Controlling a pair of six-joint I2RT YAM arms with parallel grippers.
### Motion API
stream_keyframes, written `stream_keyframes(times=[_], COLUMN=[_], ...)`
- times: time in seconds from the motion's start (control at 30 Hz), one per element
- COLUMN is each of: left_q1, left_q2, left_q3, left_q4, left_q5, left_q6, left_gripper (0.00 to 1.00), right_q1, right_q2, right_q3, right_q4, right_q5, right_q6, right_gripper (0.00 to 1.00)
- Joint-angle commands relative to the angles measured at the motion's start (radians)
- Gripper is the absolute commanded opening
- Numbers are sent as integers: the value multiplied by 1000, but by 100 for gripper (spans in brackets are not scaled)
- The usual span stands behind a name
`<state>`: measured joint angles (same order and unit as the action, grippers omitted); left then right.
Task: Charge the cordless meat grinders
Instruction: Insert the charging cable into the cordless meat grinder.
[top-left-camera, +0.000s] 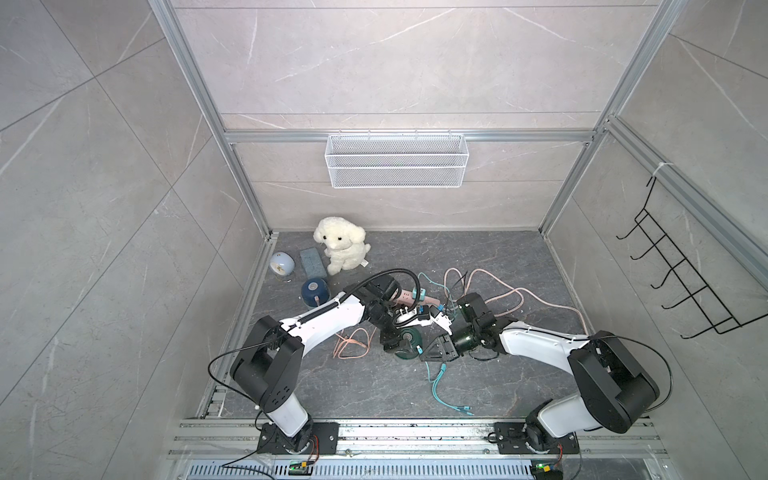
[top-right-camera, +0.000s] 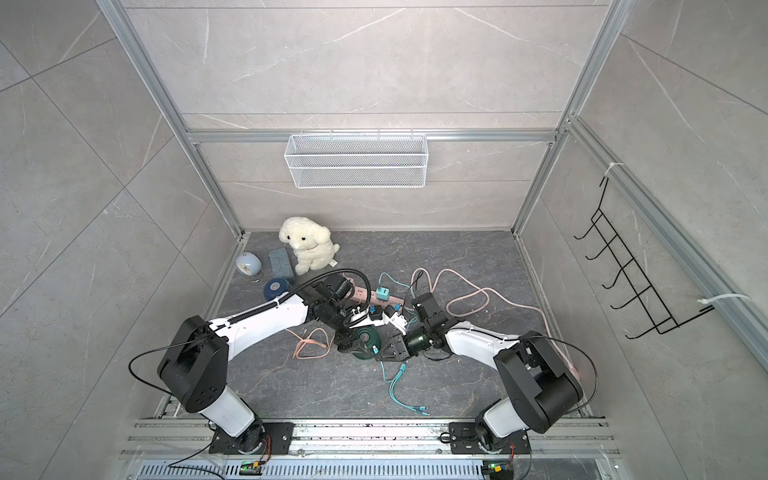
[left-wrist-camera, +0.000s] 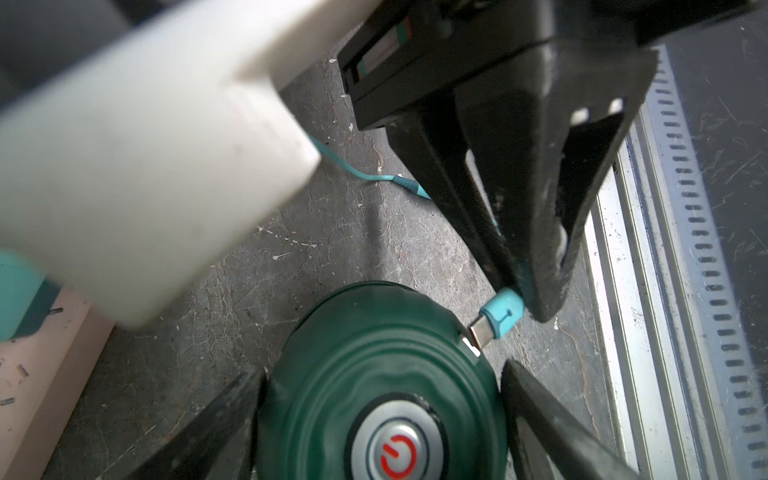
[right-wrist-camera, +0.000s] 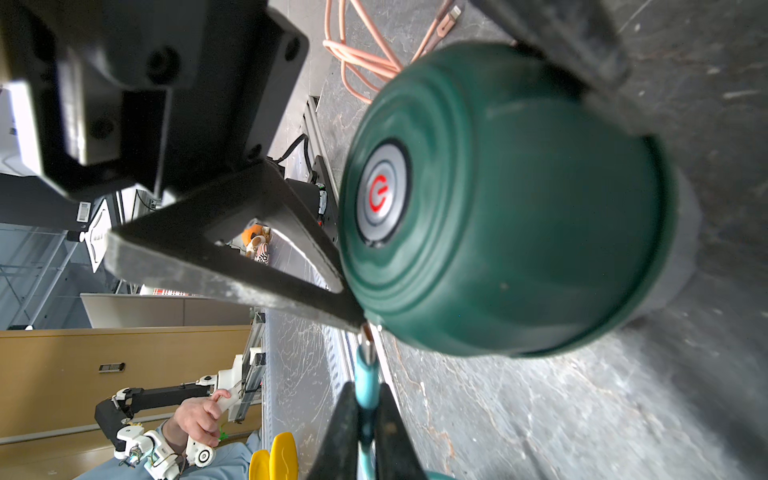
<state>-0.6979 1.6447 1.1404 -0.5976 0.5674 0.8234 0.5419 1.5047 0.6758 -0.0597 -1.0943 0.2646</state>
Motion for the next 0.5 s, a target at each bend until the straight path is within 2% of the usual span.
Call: stream_keyframes(times=[0.0,0.47], left_q1=[-11,-11], left_q2=[-4,1], left_q3=[-10,-19], left_q4=[-21,-11], left_q5=[5,4], left_q6=[10,3], left_gripper=[58,57], right_q1=[-4,-3], right_q2=[14,-9], right_q3=[24,-10], right_q4=[-20,-7], right_q5=[-24,-32], right_q6=[-23,-10], right_gripper=[11,12])
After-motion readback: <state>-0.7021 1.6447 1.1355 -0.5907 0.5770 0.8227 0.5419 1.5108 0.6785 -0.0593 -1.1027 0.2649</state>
